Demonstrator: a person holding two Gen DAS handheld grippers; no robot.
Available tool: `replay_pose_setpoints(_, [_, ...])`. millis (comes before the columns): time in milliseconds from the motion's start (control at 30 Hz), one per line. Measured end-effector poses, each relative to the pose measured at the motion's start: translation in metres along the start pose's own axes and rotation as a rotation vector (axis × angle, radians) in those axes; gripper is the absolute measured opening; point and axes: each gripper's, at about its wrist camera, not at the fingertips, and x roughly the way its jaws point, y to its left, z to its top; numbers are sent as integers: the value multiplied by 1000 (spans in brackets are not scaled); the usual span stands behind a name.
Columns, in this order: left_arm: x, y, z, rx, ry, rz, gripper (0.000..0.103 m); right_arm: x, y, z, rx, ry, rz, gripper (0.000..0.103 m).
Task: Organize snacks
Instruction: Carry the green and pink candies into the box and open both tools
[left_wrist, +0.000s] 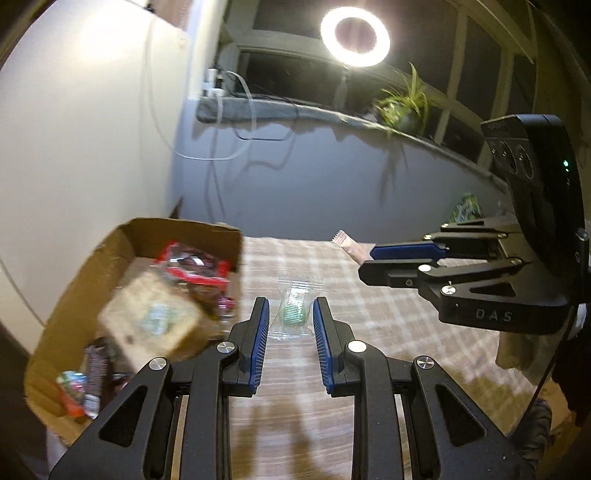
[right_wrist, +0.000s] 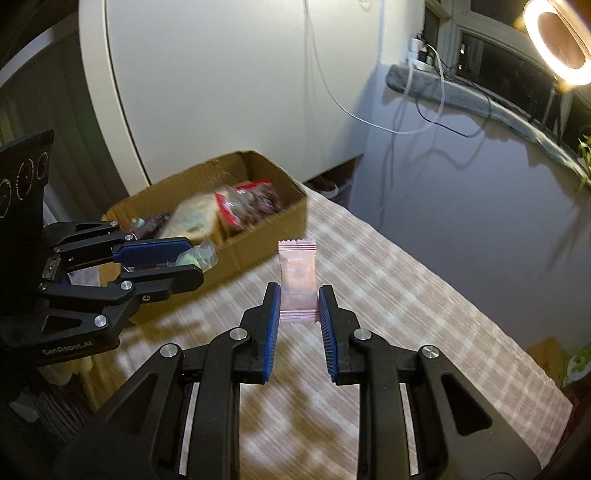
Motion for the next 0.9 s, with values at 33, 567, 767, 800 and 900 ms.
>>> replay_pose_setpoints(33, [-1, 6, 0, -7, -4, 10, 23, 3, 5, 4, -5, -2, 4, 22])
replay_pose_setpoints(567, [-30, 70, -6, -97, -71, 126, 23, 48, 65, 53, -79, 12, 58, 22])
replay_pose_setpoints(767, [-30, 84, -11, -111, -70, 159, 23, 62, 79, 65, -100, 30, 56, 22])
replay_pose_setpoints(800, [-30, 86, -11, -114, -71, 168, 23, 65, 80, 67, -99, 33, 50, 22])
replay_pose_setpoints(900, [-30, 93, -10, -129, -73, 177, 23, 69, 80, 73, -92, 39, 44, 22])
